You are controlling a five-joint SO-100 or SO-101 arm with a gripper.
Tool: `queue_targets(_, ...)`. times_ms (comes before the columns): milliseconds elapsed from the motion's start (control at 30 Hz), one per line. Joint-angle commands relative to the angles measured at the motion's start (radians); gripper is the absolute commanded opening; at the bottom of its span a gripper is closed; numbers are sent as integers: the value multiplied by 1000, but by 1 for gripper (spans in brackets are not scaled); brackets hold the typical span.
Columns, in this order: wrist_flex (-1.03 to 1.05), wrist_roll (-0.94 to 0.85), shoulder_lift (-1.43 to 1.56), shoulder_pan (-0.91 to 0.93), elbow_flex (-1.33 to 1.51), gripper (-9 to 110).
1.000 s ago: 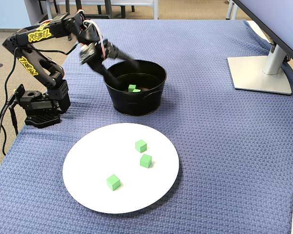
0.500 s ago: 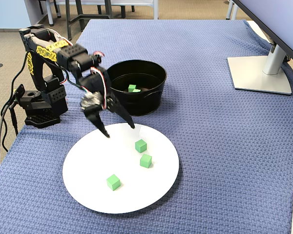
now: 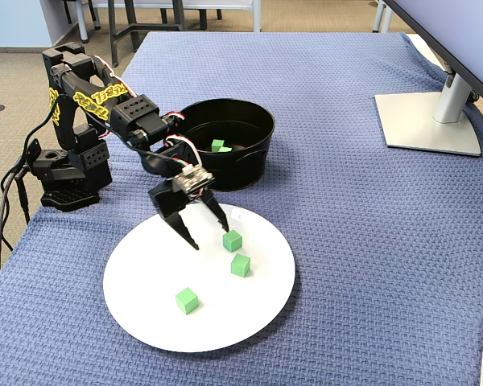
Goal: Pick up the green cubes from the white plate and place them in the black recipient
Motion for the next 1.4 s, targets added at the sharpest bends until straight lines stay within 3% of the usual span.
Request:
queue_targets(0,192,3,-12,-46,-187,20)
queue_targets(333,316,-20,-103,-77,-304,19)
queue_targets(667,147,-67,-130,-58,-268,19)
queue_targets(1367,121,-37,-173,-130,-337,18)
